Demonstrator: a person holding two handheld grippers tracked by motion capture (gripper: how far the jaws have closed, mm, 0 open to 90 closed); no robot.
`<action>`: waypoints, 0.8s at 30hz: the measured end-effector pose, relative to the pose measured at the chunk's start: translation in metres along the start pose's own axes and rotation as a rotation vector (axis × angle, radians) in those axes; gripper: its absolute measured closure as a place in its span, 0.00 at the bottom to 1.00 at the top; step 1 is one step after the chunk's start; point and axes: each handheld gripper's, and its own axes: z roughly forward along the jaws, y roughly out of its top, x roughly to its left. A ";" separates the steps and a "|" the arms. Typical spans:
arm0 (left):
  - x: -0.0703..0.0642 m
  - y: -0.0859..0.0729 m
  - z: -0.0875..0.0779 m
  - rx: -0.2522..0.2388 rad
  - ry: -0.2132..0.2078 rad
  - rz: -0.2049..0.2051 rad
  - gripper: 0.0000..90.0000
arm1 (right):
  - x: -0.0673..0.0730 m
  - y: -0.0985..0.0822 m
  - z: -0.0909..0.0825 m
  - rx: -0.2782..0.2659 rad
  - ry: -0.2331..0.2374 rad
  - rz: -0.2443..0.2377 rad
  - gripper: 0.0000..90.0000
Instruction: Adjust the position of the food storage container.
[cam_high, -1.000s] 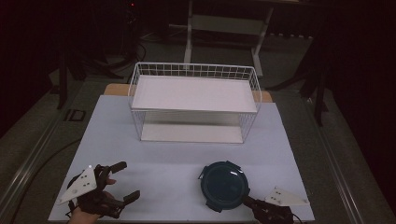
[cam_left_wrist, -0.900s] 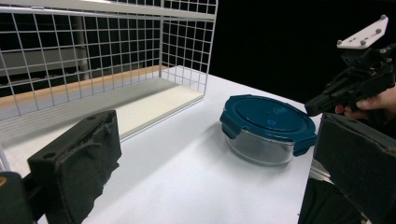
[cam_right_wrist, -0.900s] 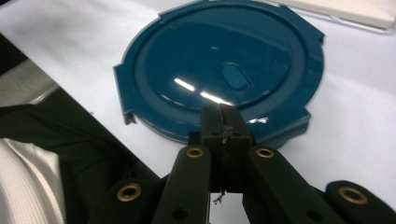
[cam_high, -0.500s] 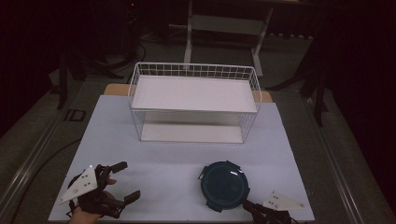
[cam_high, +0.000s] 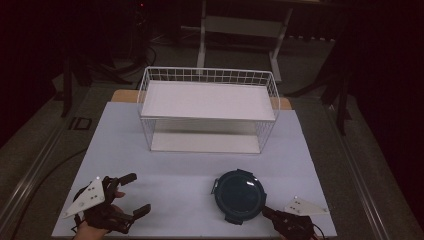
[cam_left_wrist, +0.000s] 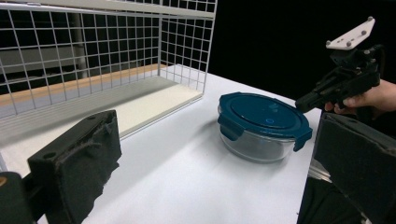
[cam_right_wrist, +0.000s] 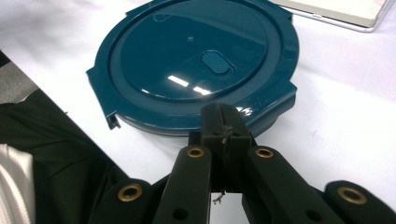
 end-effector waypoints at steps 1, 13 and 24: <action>0.000 0.000 0.000 0.000 -0.001 -0.001 0.01 | -0.001 0.001 0.000 0.000 0.000 0.002 1.00; 0.001 0.000 0.001 0.000 -0.002 -0.001 0.01 | -0.019 0.012 0.010 0.002 -0.020 0.003 1.00; 0.001 0.000 0.000 -0.001 -0.002 -0.001 0.01 | -0.022 0.018 0.014 0.003 -0.033 -0.008 1.00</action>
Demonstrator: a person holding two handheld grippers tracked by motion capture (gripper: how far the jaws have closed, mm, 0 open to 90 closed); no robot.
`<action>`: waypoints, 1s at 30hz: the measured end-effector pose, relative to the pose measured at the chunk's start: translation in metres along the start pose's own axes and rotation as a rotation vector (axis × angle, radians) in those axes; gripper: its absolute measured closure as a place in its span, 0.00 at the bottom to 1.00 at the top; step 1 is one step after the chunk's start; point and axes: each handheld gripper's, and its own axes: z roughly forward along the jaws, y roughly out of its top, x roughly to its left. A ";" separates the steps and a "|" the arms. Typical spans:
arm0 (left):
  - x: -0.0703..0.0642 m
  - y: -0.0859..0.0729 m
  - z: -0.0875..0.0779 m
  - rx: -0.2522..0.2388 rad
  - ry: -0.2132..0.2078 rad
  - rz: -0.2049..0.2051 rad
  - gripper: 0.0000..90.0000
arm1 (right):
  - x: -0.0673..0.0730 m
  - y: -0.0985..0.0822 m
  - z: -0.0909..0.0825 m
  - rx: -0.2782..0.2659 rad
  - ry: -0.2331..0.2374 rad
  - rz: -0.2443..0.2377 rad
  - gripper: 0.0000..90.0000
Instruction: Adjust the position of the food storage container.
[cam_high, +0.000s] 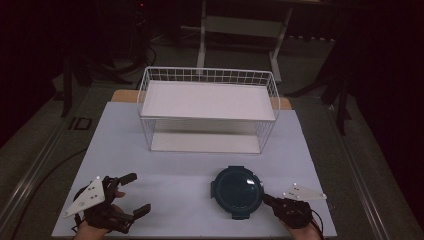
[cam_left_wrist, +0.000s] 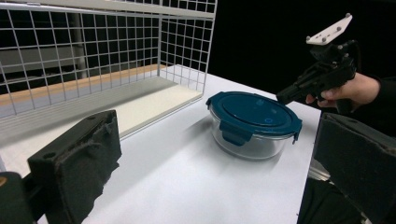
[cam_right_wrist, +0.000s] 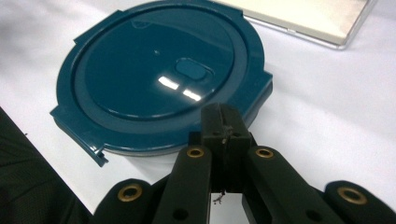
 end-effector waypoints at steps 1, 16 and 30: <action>0.000 0.000 0.000 0.001 0.000 0.000 0.01 | 0.000 0.001 -0.001 -0.007 -0.006 -0.008 1.00; -0.001 -0.001 0.002 0.012 -0.010 0.008 0.01 | -0.023 0.004 0.013 0.028 -0.037 0.021 1.00; -0.002 -0.002 0.005 0.020 -0.017 0.004 0.01 | -0.011 0.011 0.025 0.032 -0.005 0.018 1.00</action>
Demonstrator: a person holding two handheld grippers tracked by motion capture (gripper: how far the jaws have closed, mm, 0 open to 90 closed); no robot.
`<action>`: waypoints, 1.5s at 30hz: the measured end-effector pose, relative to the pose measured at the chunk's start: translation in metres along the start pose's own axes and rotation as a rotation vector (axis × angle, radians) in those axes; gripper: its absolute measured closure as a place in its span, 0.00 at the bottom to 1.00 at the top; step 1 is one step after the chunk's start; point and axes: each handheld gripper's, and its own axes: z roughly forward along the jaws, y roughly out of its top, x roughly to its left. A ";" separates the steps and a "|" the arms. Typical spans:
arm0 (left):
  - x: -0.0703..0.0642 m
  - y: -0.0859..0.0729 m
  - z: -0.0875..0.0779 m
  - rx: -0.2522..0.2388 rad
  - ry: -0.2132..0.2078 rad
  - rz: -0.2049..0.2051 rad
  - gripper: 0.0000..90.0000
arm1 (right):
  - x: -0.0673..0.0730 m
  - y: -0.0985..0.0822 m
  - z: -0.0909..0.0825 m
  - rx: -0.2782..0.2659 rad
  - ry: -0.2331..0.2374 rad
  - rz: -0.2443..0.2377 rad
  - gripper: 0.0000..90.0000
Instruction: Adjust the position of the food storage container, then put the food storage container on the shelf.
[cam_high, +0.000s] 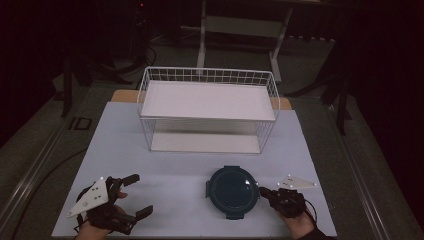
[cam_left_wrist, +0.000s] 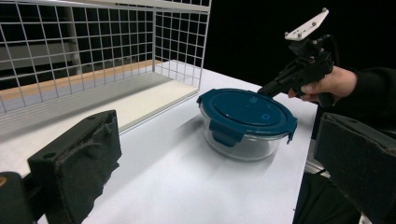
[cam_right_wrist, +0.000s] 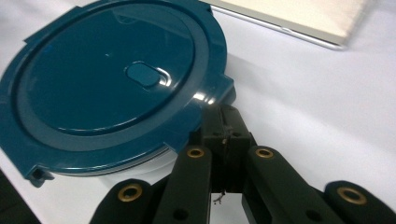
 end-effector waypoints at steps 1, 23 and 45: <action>0.000 0.000 0.000 -0.001 0.000 -0.001 0.01 | 0.002 0.002 0.002 -0.001 0.004 -0.007 1.00; 0.000 0.000 0.000 0.005 -0.008 0.001 0.01 | 0.033 0.026 0.035 0.007 0.110 -0.073 1.00; -0.002 0.001 0.002 0.025 -0.017 -0.001 0.01 | 0.035 0.039 0.012 -0.152 0.148 -0.069 0.84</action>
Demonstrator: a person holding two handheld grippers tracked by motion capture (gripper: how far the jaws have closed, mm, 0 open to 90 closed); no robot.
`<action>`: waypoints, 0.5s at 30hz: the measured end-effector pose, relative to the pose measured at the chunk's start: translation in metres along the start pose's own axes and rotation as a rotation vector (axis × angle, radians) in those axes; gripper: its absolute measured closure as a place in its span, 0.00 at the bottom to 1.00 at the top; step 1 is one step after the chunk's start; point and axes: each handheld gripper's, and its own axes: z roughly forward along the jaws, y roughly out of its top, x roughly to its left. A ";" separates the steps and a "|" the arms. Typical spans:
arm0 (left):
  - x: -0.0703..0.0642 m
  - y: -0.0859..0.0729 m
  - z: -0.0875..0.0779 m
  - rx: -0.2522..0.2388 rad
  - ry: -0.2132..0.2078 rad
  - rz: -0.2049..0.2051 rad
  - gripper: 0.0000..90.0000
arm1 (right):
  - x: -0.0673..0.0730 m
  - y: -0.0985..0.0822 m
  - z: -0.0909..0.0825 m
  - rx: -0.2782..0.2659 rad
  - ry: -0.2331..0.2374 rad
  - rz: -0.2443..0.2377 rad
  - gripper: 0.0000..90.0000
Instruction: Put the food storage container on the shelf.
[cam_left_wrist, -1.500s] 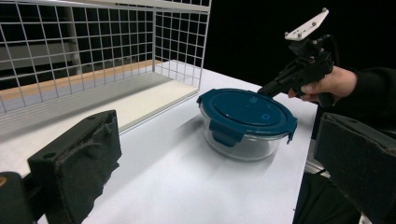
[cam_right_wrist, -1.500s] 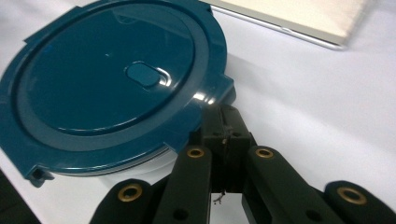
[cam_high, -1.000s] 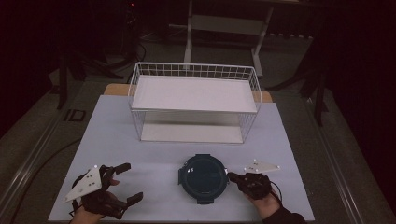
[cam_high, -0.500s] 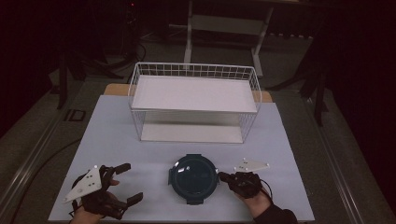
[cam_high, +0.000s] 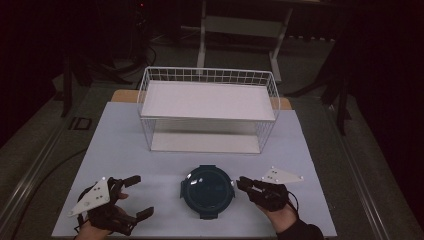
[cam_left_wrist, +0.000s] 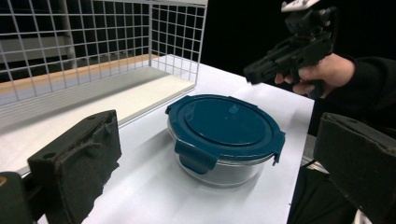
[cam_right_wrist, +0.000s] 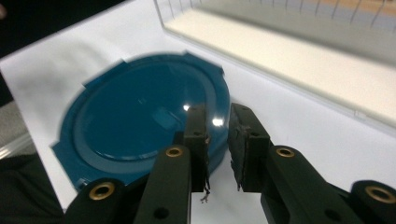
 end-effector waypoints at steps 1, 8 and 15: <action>0.000 0.001 0.000 0.001 0.000 0.003 0.01 | 0.002 0.002 -0.003 -0.016 0.000 -0.010 0.72; -0.003 0.007 0.003 0.022 -0.006 0.006 0.01 | 0.005 0.011 -0.013 -0.133 0.013 -0.002 0.21; -0.006 0.023 0.012 0.064 0.003 0.013 0.01 | 0.006 0.018 -0.020 -0.185 0.000 -0.075 0.12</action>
